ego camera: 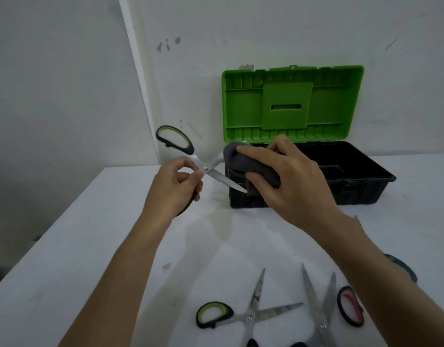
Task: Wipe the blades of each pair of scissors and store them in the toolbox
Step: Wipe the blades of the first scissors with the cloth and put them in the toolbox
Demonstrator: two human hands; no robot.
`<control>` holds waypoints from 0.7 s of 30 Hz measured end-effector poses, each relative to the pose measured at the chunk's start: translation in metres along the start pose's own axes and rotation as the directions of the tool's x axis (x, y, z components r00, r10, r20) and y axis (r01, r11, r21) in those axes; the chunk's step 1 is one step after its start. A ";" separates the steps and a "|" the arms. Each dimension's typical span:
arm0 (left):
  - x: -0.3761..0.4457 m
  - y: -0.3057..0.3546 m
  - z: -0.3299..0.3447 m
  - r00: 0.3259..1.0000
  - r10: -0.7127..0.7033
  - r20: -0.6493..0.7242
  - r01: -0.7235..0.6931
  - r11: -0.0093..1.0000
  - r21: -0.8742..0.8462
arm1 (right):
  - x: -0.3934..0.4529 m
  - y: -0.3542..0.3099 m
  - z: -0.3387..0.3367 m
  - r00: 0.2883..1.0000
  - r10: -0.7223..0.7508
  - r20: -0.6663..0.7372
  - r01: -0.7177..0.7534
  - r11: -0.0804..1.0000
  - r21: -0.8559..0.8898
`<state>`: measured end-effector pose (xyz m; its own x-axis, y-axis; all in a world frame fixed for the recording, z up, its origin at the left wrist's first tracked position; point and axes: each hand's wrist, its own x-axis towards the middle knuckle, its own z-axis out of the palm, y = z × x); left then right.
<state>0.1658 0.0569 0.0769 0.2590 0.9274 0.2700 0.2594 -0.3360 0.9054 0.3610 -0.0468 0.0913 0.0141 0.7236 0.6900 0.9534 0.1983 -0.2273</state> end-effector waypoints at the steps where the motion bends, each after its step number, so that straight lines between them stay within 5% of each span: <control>1: -0.001 0.001 0.005 1.000 0.015 0.025 -0.016 0.999 0.028 | 0.002 -0.004 0.004 1.000 0.002 0.014 -0.002 1.000 0.000; 4: -0.007 0.006 0.016 0.990 0.059 0.126 -0.070 0.994 0.082 | -0.001 -0.005 0.016 0.999 0.011 0.047 -0.007 0.998 -0.065; 12: -0.009 0.012 0.019 0.986 0.012 0.165 -0.021 0.998 0.055 | 0.001 0.032 -0.011 0.958 0.216 -0.189 -0.240 0.964 -0.113; 16: -0.013 0.014 0.025 0.985 0.025 0.170 -0.040 0.996 0.084 | -0.008 0.005 -0.001 0.995 0.095 -0.039 -0.098 0.991 -0.090; 21: -0.016 0.016 0.018 0.982 0.054 0.182 -0.072 0.993 0.097 | -0.002 0.025 -0.001 0.973 0.225 -0.049 -0.228 0.971 -0.067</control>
<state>0.1830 0.0341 0.0809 0.4372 0.8627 0.2541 0.3294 -0.4165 0.8474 0.3849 -0.0445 0.0848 0.2432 0.7163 0.6541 0.9430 -0.0167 -0.3323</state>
